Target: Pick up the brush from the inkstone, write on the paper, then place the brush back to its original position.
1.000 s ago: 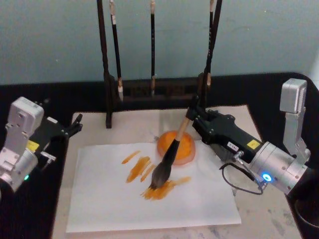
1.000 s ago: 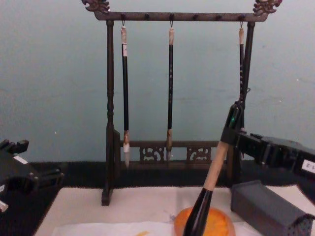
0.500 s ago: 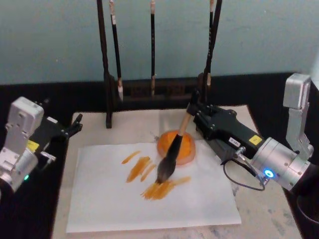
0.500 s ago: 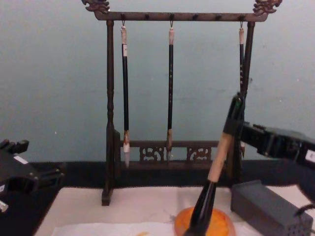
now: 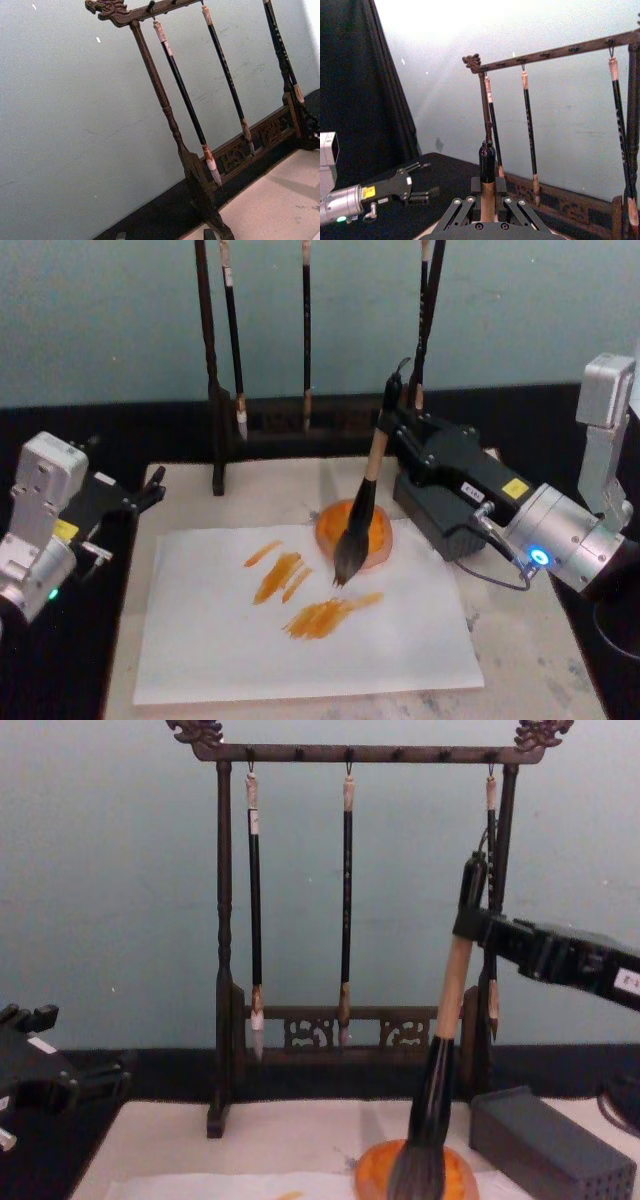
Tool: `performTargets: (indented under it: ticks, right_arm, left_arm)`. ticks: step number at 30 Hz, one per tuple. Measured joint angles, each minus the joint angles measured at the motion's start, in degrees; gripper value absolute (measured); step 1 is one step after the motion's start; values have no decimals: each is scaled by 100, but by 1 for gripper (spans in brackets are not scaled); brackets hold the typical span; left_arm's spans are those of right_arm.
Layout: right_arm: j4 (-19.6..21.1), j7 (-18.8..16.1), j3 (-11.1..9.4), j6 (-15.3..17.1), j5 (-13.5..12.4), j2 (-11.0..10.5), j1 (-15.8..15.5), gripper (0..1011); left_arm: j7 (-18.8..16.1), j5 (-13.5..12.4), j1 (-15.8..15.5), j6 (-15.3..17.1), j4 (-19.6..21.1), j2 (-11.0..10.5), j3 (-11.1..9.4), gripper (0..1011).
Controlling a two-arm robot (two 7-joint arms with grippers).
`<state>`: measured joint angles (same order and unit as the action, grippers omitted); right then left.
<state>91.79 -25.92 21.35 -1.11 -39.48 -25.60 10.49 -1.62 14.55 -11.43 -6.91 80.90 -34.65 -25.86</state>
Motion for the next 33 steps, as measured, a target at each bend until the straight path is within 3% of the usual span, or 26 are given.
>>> performTargets:
  ticks: [33]
  right_arm:
    - [-591,86,-289,-261,64,369,421,177]
  left_arm:
    - [0,0,0,0,0,0,0,1001]
